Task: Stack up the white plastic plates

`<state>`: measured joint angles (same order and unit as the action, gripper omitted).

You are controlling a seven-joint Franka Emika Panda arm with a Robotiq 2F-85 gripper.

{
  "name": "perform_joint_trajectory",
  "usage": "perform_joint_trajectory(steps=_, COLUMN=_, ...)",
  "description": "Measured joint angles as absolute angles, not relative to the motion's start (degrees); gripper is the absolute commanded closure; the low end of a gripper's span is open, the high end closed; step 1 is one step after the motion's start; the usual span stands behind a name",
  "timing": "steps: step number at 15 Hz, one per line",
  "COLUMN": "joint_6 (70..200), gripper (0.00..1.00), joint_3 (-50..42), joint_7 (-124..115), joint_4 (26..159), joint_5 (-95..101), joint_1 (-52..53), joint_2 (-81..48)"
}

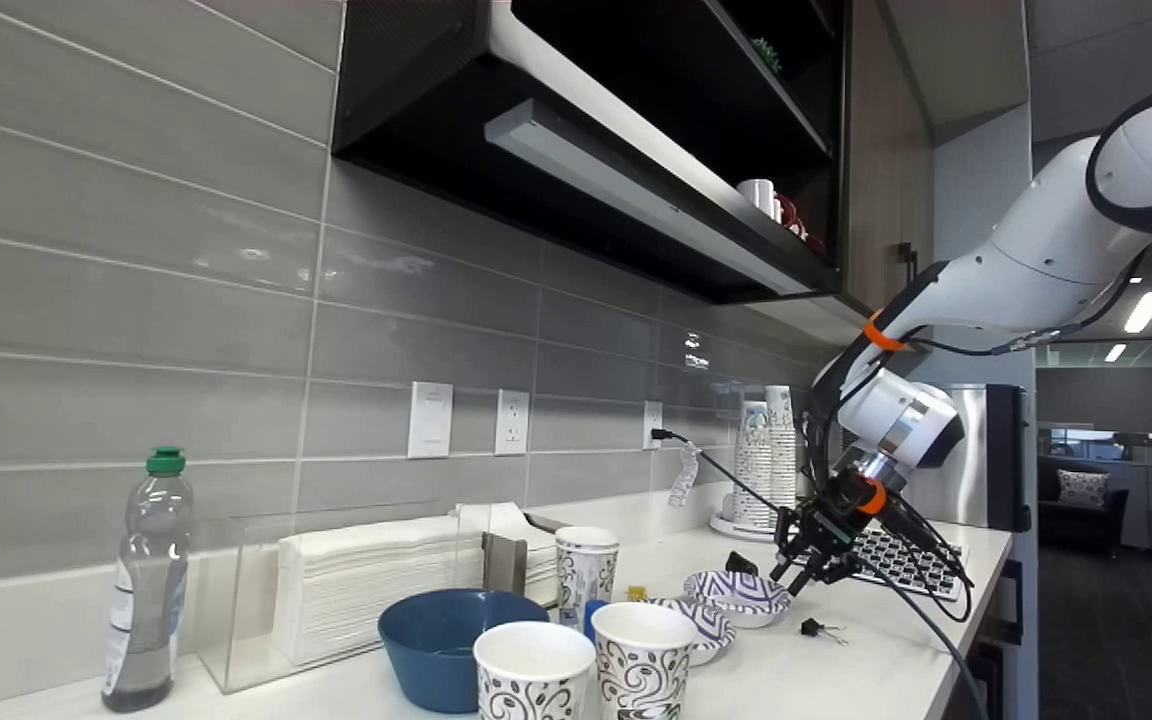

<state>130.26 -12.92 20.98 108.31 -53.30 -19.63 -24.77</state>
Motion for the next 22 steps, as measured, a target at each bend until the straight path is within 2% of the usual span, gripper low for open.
perform_joint_trajectory(steps=5, joint_6=132.1, gripper=0.02, joint_3=-12.9, joint_7=21.0, joint_4=108.3, joint_5=-53.2, joint_1=-19.6, joint_2=-24.8)
perform_joint_trajectory(steps=12, joint_6=132.7, gripper=0.0, joint_3=-12.5, joint_7=20.3, joint_4=108.3, joint_5=-52.7, joint_1=-19.4, joint_2=-25.1)
perform_joint_trajectory(steps=13, joint_6=132.8, gripper=0.1, joint_3=-12.3, joint_7=20.2, joint_4=108.3, joint_5=-52.6, joint_1=-19.3, joint_2=-25.2)
perform_joint_trajectory(steps=14, joint_6=132.9, gripper=0.27, joint_3=-12.2, joint_7=20.1, joint_4=108.3, joint_5=-52.4, joint_1=-19.3, joint_2=-25.3)
perform_joint_trajectory(steps=22, joint_6=133.4, gripper=0.84, joint_3=-11.9, joint_7=19.1, joint_4=108.3, joint_5=-49.8, joint_1=-19.3, joint_2=-25.6)
